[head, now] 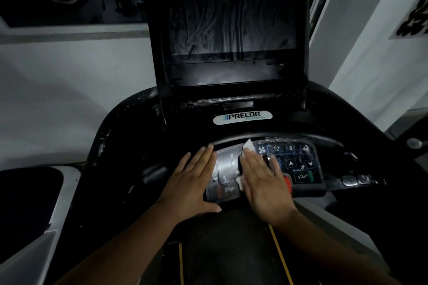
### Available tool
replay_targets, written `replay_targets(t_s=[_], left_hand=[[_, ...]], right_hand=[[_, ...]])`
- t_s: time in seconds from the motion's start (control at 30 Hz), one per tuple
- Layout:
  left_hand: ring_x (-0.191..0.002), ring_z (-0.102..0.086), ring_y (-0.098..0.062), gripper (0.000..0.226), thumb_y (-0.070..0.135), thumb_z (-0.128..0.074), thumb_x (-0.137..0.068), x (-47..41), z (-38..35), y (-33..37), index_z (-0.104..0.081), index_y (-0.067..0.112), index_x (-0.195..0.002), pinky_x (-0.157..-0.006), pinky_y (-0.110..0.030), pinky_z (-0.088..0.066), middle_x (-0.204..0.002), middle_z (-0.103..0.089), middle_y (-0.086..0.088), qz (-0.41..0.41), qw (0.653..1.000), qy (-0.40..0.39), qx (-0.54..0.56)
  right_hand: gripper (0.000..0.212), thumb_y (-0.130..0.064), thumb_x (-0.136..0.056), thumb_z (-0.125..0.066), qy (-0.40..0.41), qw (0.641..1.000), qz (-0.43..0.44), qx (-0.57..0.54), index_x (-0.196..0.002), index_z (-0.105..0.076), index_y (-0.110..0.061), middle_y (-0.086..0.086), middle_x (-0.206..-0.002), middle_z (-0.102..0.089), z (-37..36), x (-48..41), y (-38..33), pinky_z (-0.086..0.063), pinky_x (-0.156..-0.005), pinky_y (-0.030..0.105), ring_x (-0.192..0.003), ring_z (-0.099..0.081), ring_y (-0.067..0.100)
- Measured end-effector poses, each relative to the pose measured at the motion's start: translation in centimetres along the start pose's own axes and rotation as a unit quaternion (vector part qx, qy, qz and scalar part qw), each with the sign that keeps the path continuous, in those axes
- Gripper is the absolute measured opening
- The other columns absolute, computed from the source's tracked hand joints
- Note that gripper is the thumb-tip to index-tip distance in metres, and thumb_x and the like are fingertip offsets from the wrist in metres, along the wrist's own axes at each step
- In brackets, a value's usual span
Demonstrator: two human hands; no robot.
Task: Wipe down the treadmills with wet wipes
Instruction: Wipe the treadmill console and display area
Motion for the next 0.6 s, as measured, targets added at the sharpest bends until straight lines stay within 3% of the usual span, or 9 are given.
replay_targets(t_s=[0.07,0.1,0.2,0.27,0.37,0.43,0.5,0.6], left_hand=[[-0.151,0.027,-0.013,0.134,0.084,-0.058,-0.072,-0.5,0.0,0.3,0.019,0.018,-0.158,-0.121,-0.037,0.017,-0.164,0.029,-0.002,-0.007,1.000,0.008,-0.030],[-0.152,0.023,-0.015,0.131,0.084,-0.058,-0.072,-0.7,0.2,0.6,0.011,0.015,-0.161,-0.122,-0.038,0.015,-0.166,0.023,-0.003,-0.009,0.999,0.012,-0.040],[-0.150,0.029,-0.017,0.124,0.079,-0.056,-0.080,-1.0,0.4,1.4,0.017,0.016,-0.158,-0.120,-0.037,0.019,-0.162,0.032,-0.001,-0.016,0.999,0.018,-0.035],[-0.150,0.028,-0.017,0.125,0.078,-0.057,-0.080,-1.5,0.6,1.9,0.018,0.016,-0.158,-0.120,-0.036,0.019,-0.162,0.032,0.000,-0.009,0.999,0.029,-0.035],[-0.156,0.000,-0.023,0.131,0.081,-0.064,-0.069,-2.7,0.4,3.0,-0.004,0.010,-0.161,-0.123,-0.035,0.006,-0.169,0.005,-0.008,0.007,0.999,-0.005,-0.048],[-0.155,-0.014,-0.025,0.131,0.083,-0.066,-0.064,-3.4,0.2,3.8,-0.017,0.007,-0.160,-0.123,-0.036,-0.002,-0.168,-0.011,-0.011,0.019,0.999,-0.010,-0.048],[-0.156,-0.009,-0.023,0.133,0.083,-0.066,-0.066,-4.0,0.1,4.3,-0.011,0.007,-0.160,-0.124,-0.035,0.002,-0.169,-0.004,-0.011,0.027,0.998,-0.005,-0.048],[-0.152,0.026,-0.017,0.134,0.079,-0.062,-0.074,-3.9,0.2,4.9,0.027,0.017,-0.152,-0.121,-0.031,0.020,-0.161,0.034,-0.003,0.019,0.999,0.017,-0.044]], right_hand=[[0.055,-0.036,-0.107,-0.031,0.014,0.997,-0.048,-0.052,-0.155,-0.032,-0.010,0.008,-0.163,-0.024,0.6,-1.5,-1.6,-0.008,-0.123,0.050,-0.153,-0.021,0.022],[0.055,-0.033,-0.106,-0.035,0.013,0.997,-0.031,-0.064,-0.156,-0.031,-0.009,0.008,-0.163,-0.023,0.4,-1.4,-2.6,-0.011,-0.123,0.051,-0.154,-0.019,0.022],[0.059,-0.032,-0.103,-0.043,-0.005,0.997,0.073,-0.037,-0.157,-0.030,-0.011,0.007,-0.164,-0.023,-0.3,0.8,-2.3,-0.011,-0.123,0.051,-0.154,-0.017,0.019],[0.060,-0.034,-0.102,-0.041,-0.005,0.999,0.048,-0.011,-0.157,-0.029,-0.012,0.007,-0.164,-0.022,0.0,0.5,0.7,-0.009,-0.122,0.051,-0.153,-0.020,0.019],[0.058,-0.031,-0.102,-0.038,0.014,0.997,-0.058,-0.040,-0.155,-0.033,-0.008,0.009,-0.164,-0.025,0.5,-2.7,1.7,-0.008,-0.123,0.050,-0.153,-0.020,0.022],[0.057,-0.028,-0.102,-0.039,0.020,0.996,-0.037,-0.073,-0.154,-0.036,-0.006,0.011,-0.163,-0.027,0.1,-3.2,0.1,-0.011,-0.122,0.050,-0.153,-0.020,0.023],[0.057,-0.030,-0.103,-0.037,0.013,0.998,0.032,-0.060,-0.155,-0.034,-0.006,0.011,-0.163,-0.026,-0.5,-1.6,0.6,-0.012,-0.122,0.050,-0.153,-0.020,0.023],[0.058,-0.034,-0.104,-0.034,0.000,0.998,0.054,-0.017,-0.157,-0.027,-0.011,0.007,-0.164,-0.023,-0.1,0.4,5.3,-0.012,-0.121,0.054,-0.153,-0.022,0.021]])
Point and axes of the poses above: each hand's wrist, its own x-axis away from the middle knuckle, its own z-axis out of the back of the hand, y = z × x, the point moved 1 cm from there along -x, towards the middle knuckle
